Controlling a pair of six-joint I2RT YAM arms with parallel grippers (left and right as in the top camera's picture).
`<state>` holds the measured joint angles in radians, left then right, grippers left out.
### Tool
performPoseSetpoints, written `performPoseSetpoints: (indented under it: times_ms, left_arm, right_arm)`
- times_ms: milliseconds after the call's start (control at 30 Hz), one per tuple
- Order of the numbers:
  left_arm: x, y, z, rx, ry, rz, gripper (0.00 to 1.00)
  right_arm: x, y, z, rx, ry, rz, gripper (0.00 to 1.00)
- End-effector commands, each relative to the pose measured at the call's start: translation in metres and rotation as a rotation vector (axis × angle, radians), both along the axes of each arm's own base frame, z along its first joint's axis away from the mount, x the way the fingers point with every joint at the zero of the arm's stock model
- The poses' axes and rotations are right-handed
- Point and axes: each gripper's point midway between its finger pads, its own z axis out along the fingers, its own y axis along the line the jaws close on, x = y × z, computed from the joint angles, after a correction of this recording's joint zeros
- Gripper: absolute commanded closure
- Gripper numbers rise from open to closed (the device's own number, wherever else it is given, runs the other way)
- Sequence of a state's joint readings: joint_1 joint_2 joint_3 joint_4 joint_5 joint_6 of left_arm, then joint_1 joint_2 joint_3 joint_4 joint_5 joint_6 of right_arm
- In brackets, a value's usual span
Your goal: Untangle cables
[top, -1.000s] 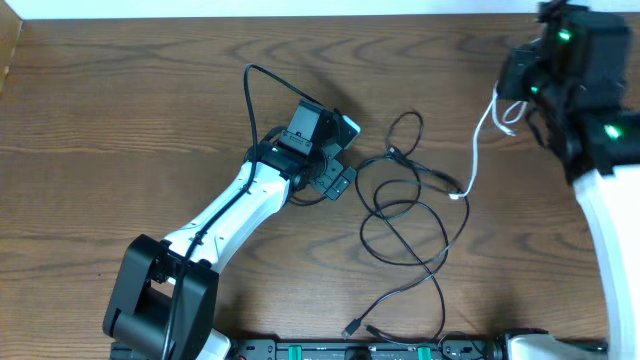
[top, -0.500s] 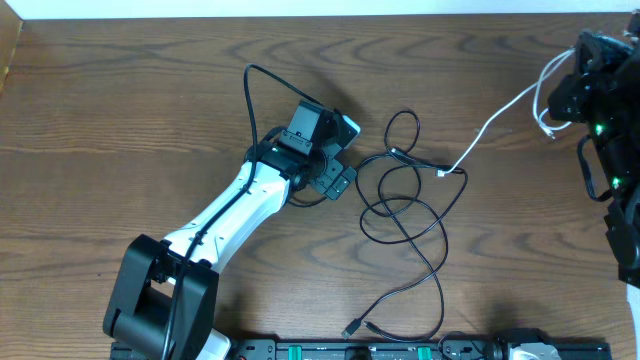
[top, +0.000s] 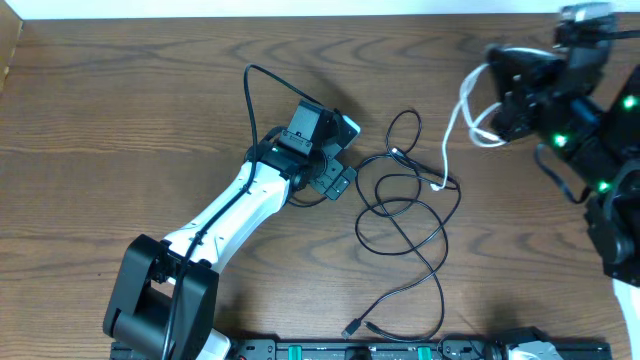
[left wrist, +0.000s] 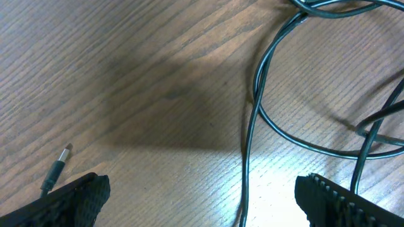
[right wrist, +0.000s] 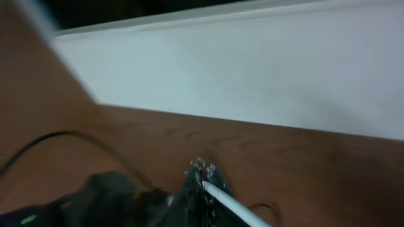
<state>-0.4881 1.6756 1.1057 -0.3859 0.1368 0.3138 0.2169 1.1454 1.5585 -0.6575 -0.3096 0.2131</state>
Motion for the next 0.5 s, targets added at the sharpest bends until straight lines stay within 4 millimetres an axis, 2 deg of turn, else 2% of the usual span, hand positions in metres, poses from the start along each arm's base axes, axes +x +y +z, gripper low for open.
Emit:
performPoseSetpoints:
  times_ms: [0, 133, 233, 300, 400, 433, 467]
  left_arm:
    - [-0.001, -0.002, 0.002, -0.010, 0.001, -0.008, 0.01]
    - [-0.002, -0.001, -0.001, -0.006, 0.008, -0.008, 0.01]
    - [-0.002, 0.000, -0.001, -0.001, 0.003, -0.008, 0.01]
    - [0.000, 0.000, 0.000, 0.000, -0.005, -0.005, 0.01]
    - [0.002, -0.001, 0.001, -0.005, -0.014, -0.005, 0.01]
    - [0.003, -0.001, 0.002, -0.007, -0.018, -0.005, 0.01]
    - [0.003, -0.001, 0.002, -0.007, -0.018, -0.005, 0.01]
  right_arm:
    - [-0.017, 0.029, 0.016, 0.027, -0.040, 0.117, 0.99]
    - [-0.040, 0.056, 0.025, 0.017, -0.091, 0.237, 0.99]
    - [-0.046, 0.054, 0.032, -0.015, -0.138, 0.222, 0.99]
    - [-0.041, 0.037, 0.034, -0.040, -0.151, 0.120, 0.99]
    - [-0.019, -0.013, 0.021, -0.171, -0.128, -0.180, 0.99]
    - [-0.008, -0.043, 0.006, -0.274, -0.086, -0.352, 0.99]
    - [-0.004, -0.059, -0.001, -0.327, -0.062, -0.436, 0.99]
